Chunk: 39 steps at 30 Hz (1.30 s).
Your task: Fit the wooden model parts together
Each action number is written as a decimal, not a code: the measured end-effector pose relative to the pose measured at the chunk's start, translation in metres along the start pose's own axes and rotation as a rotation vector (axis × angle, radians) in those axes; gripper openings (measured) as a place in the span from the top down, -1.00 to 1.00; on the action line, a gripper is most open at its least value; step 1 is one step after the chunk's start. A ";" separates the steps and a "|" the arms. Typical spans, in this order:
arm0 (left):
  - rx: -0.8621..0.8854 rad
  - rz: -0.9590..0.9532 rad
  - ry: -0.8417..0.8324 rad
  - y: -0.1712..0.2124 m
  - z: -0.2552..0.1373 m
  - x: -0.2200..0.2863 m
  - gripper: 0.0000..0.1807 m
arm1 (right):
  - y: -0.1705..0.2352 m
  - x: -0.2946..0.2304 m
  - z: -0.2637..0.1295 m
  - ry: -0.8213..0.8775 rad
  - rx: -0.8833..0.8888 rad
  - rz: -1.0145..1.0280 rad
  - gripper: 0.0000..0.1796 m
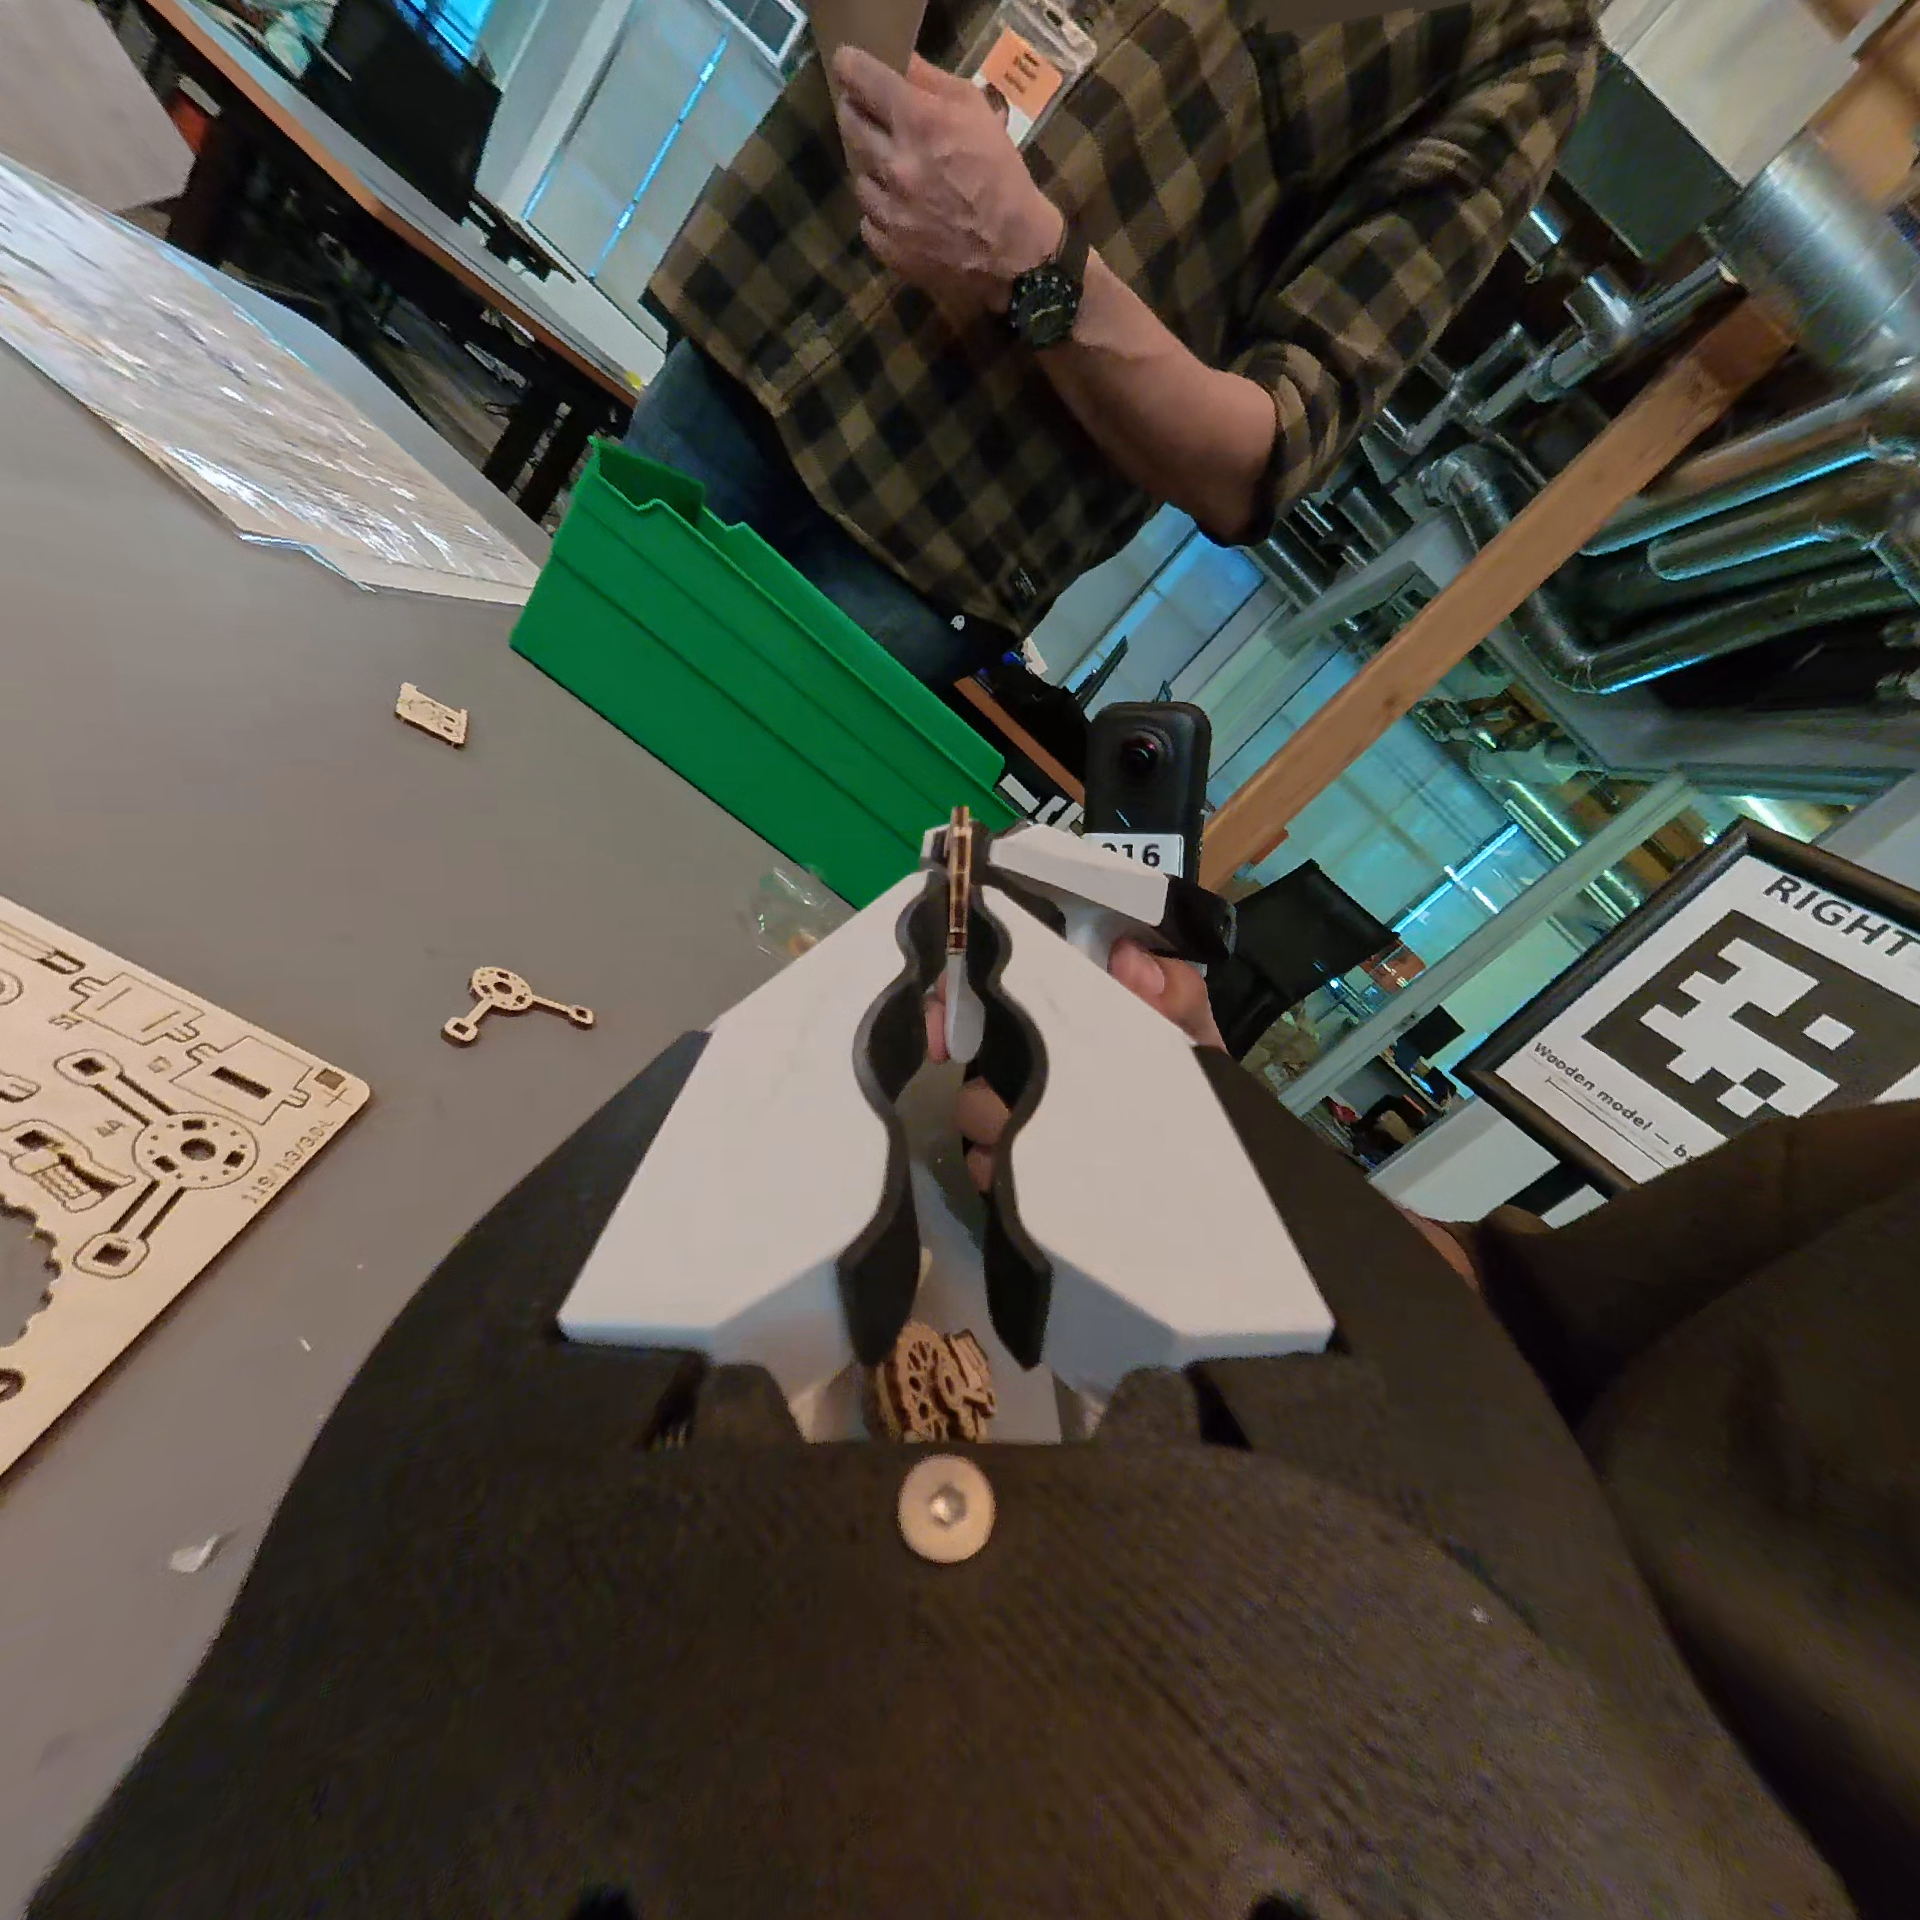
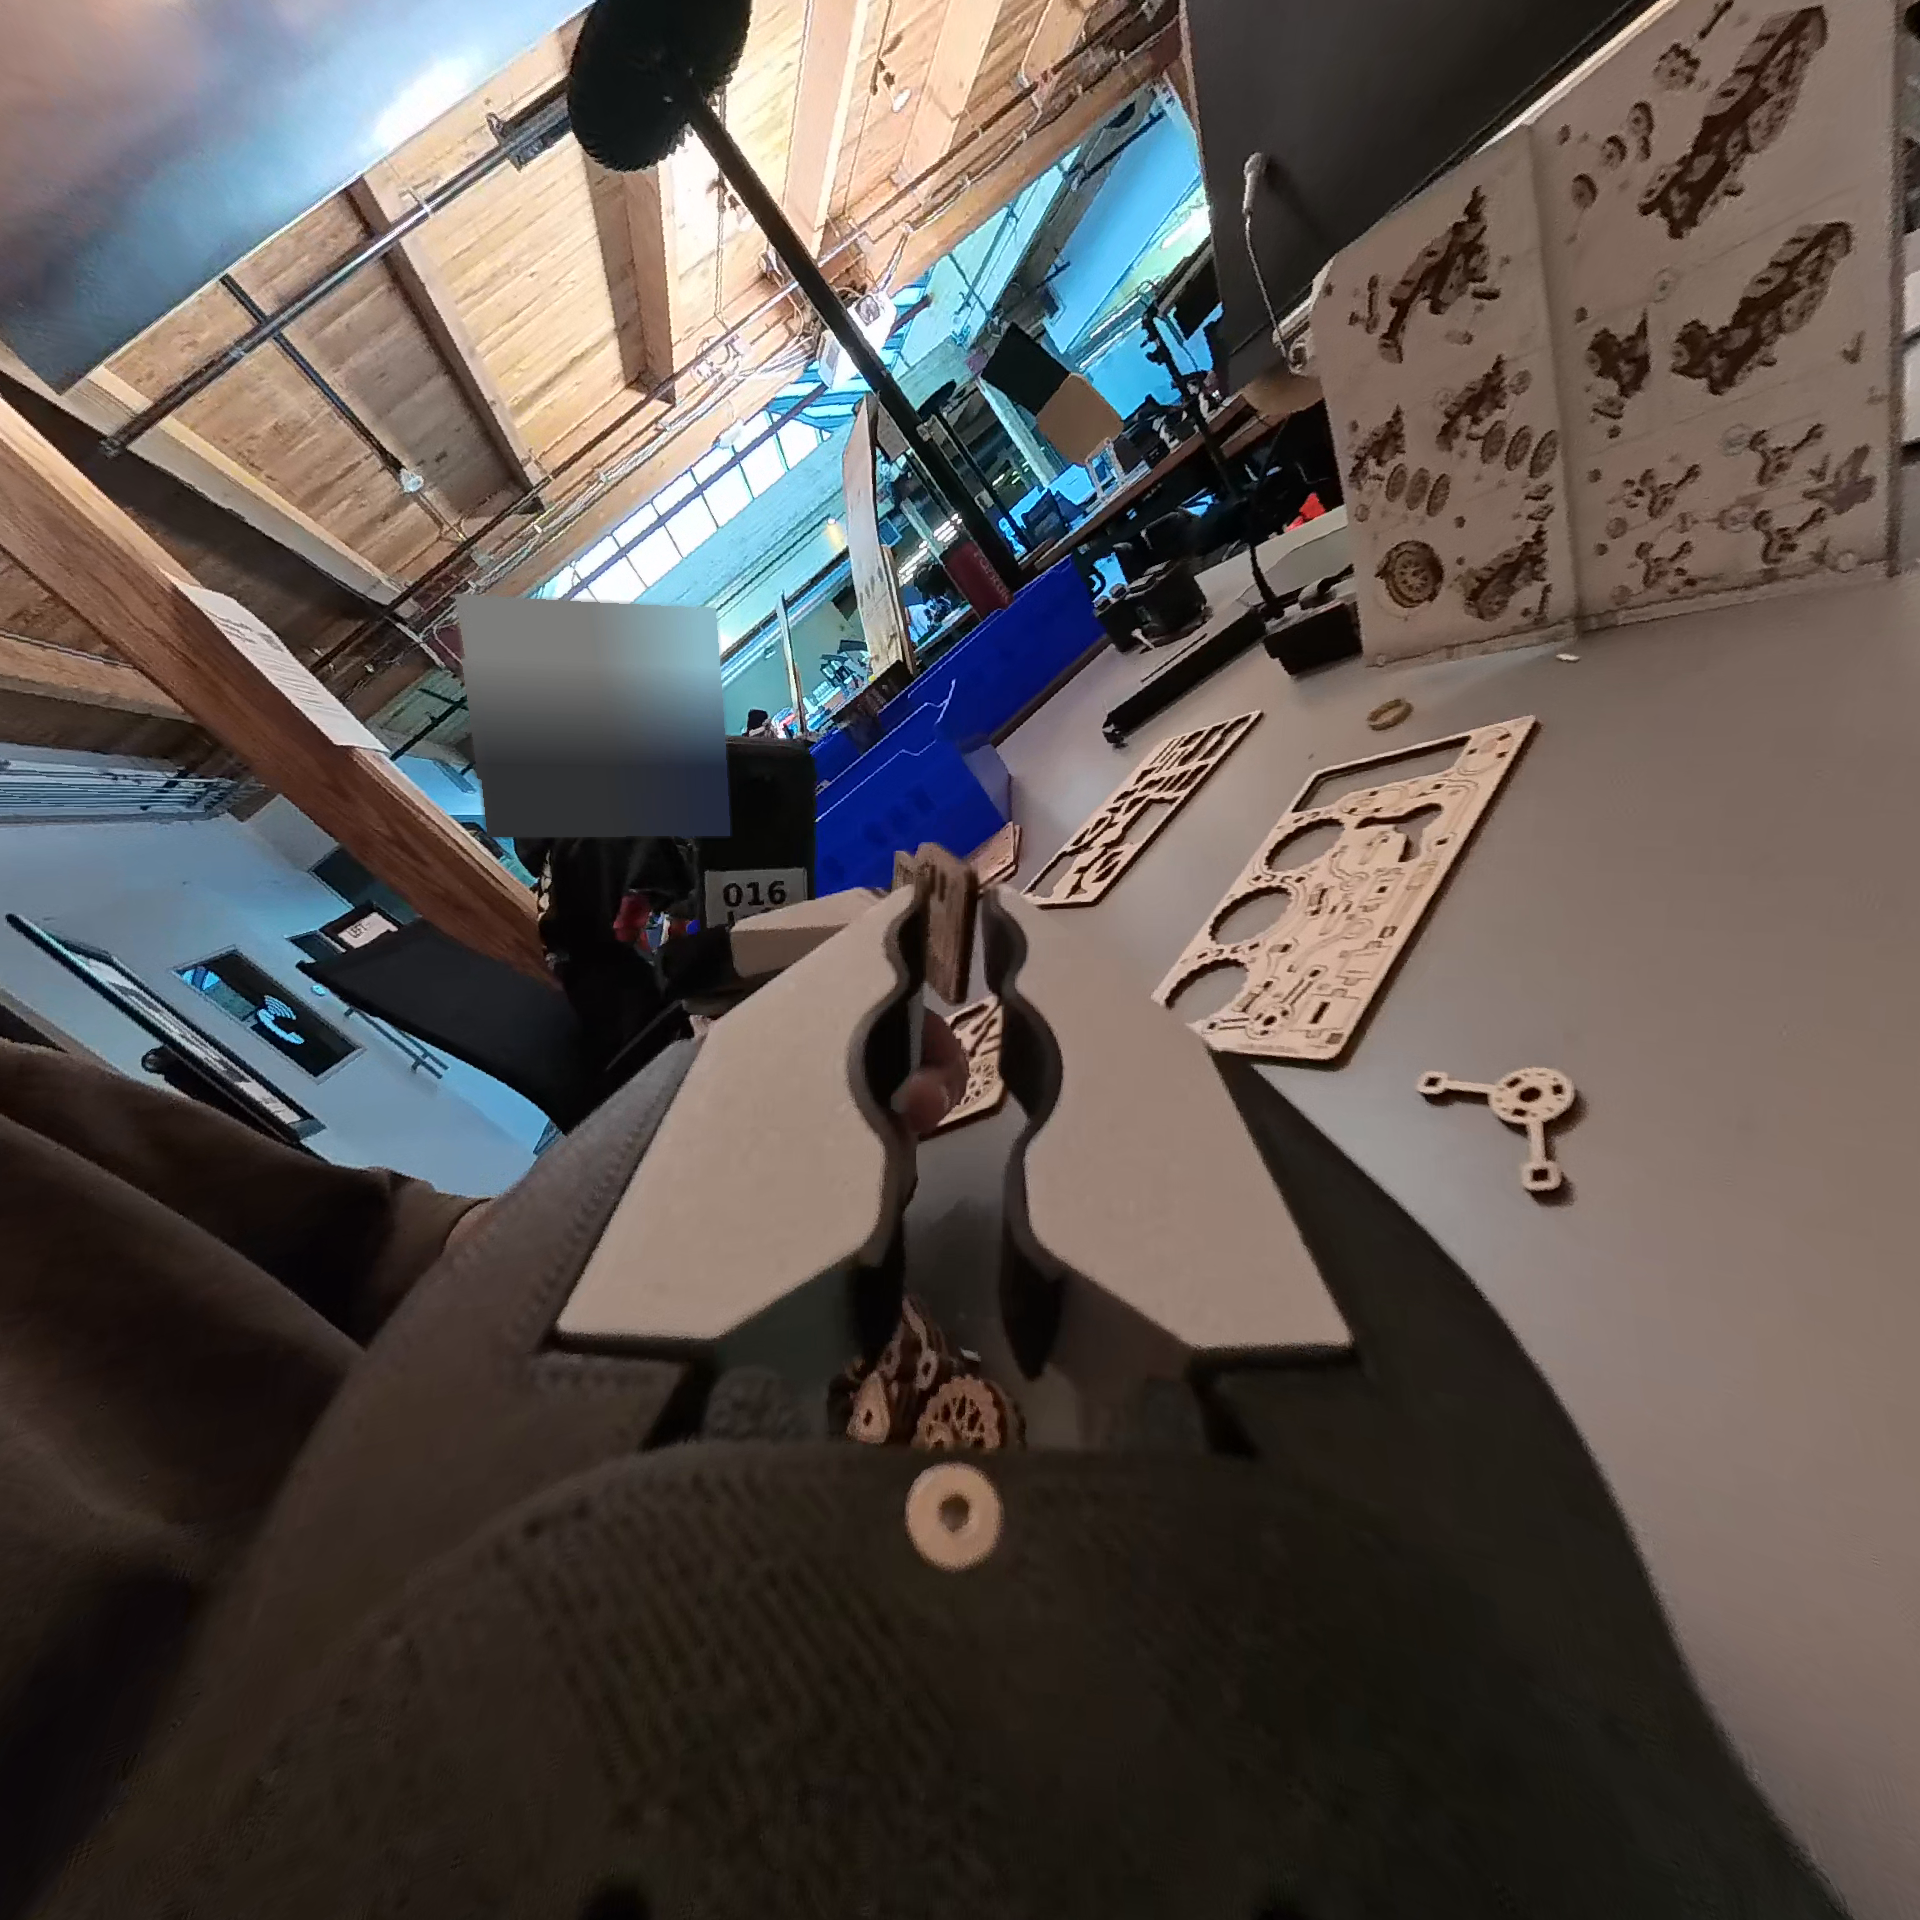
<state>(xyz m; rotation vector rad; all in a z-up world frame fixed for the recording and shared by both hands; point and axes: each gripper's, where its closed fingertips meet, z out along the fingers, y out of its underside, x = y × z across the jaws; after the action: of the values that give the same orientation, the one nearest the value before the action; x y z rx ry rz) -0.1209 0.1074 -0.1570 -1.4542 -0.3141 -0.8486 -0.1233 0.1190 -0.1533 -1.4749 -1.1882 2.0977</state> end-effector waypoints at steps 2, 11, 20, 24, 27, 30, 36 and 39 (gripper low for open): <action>-0.008 0.000 0.012 0.001 0.001 0.003 1.00 | -0.001 -0.001 -0.001 -0.006 0.004 -0.006 0.95; -0.001 -0.012 0.015 0.001 0.002 0.009 1.00 | -0.004 -0.006 -0.002 -0.045 0.008 -0.091 0.97; 0.026 0.176 -0.093 -0.001 0.003 0.014 0.99 | -0.007 -0.010 -0.001 -0.077 0.046 -0.182 0.96; 0.022 0.220 -0.140 -0.002 0.002 0.012 0.99 | -0.006 -0.009 0.001 -0.050 0.036 -0.229 0.96; 0.023 0.221 -0.161 -0.003 0.001 0.009 0.99 | -0.005 -0.007 0.003 -0.037 0.023 -0.248 0.95; 0.005 0.241 -0.182 -0.004 0.000 0.003 0.99 | -0.002 -0.002 0.006 -0.003 0.001 -0.278 0.95; 0.059 -0.074 -0.183 -0.007 -0.008 -0.031 1.00 | -0.013 0.018 0.008 0.049 0.058 -0.082 0.36; 0.188 -0.285 -0.149 -0.026 -0.025 -0.049 1.00 | -0.040 0.018 -0.011 -0.091 0.242 0.214 0.35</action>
<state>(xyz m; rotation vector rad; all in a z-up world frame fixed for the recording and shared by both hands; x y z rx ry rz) -0.1791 0.1017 -0.1733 -1.3162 -0.7077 -0.9123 -0.1290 0.1600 -0.1346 -1.4613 -0.7983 2.3752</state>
